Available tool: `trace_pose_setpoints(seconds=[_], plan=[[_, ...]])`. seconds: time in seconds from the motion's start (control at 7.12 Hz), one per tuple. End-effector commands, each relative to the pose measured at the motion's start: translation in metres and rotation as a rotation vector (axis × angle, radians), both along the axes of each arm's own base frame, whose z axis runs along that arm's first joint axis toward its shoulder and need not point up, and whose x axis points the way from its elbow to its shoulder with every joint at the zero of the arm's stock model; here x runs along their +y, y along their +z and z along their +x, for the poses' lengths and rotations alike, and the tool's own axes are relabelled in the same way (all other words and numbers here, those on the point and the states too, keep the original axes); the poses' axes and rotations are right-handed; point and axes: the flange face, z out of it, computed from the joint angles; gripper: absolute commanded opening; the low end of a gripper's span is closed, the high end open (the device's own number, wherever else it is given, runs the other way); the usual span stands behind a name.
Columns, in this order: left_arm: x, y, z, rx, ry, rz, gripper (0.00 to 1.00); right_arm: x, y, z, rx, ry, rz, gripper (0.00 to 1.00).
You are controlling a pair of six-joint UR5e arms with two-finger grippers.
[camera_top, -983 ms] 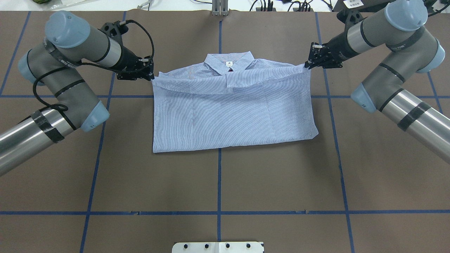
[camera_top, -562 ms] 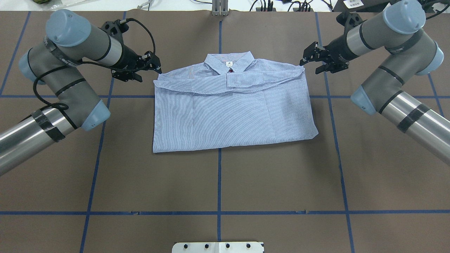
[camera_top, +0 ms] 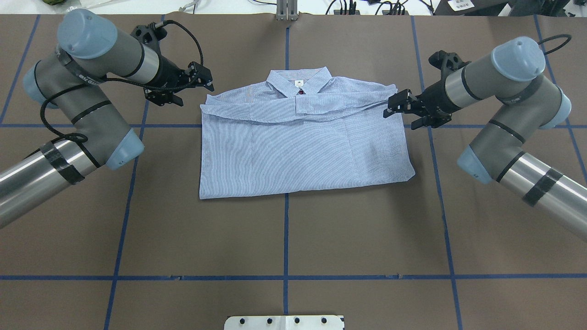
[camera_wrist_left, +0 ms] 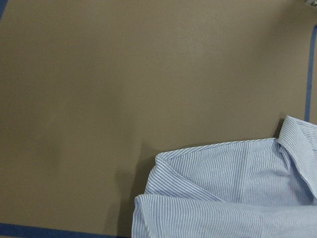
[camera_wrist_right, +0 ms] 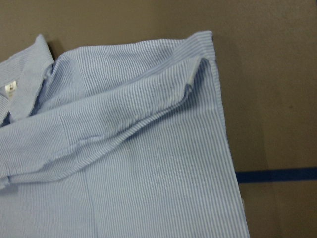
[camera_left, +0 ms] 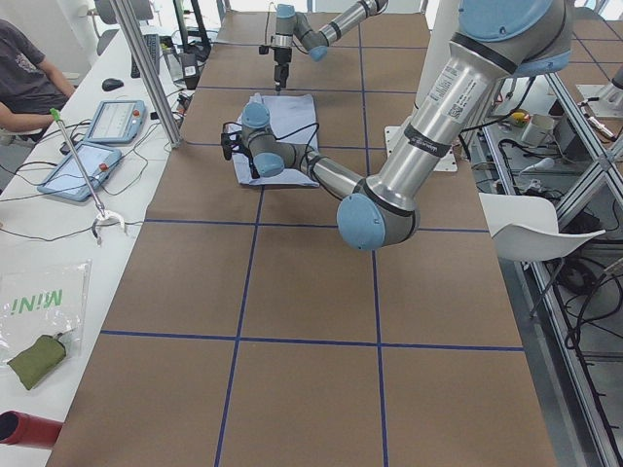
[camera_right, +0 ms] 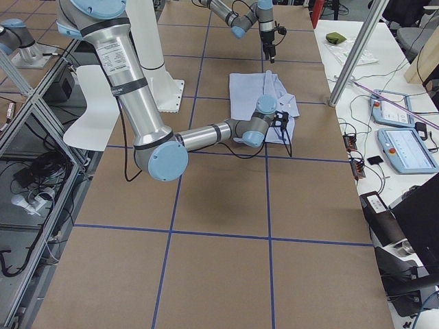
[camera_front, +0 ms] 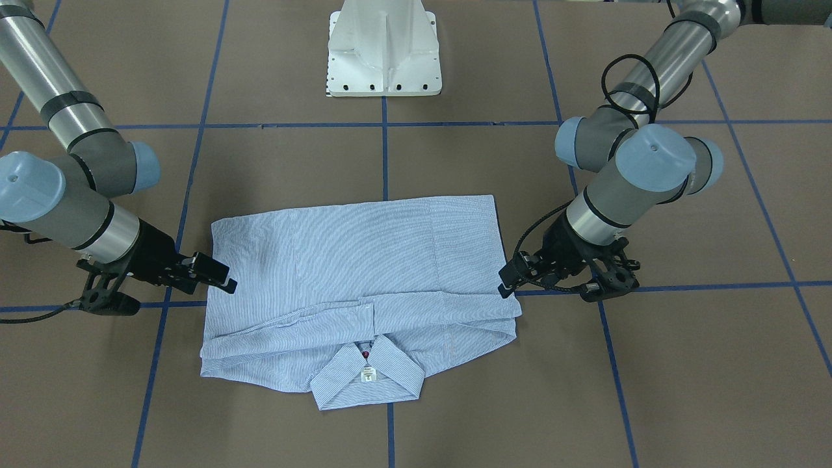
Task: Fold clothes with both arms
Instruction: 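Lay the hem down by the collar and open both grippers, then lower the right gripper to the folded shirt's side edge nearest it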
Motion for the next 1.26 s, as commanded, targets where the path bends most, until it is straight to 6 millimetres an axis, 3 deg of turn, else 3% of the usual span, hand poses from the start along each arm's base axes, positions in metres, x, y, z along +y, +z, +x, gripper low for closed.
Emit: trace_pose_setpoints(seconds=[0.0, 0.14, 0.84, 0.98, 1.12], plan=[[0.001, -0.003, -0.002, 0.005, -0.002, 0.001, 0.99, 0.033, 0.019, -0.002, 0.013, -0.036, -0.015, 1.0], [0.003, -0.003, -0.003, 0.007, -0.002, 0.002, 0.99, 0.044, 0.027, -0.01, 0.022, -0.056, -0.026, 1.0], [0.004, 0.0, -0.003, 0.004, -0.002, 0.0, 0.99, 0.06, 0.036, -0.024, 0.031, -0.092, -0.039, 0.98], [0.004, 0.0, -0.004, 0.003, -0.003, 0.0, 0.99, 0.064, 0.036, -0.022, 0.03, -0.095, -0.039, 0.91], [0.004, 0.0, -0.004, 0.004, -0.003, 0.002, 0.99, 0.074, 0.038, -0.017, 0.027, -0.105, -0.039, 0.5]])
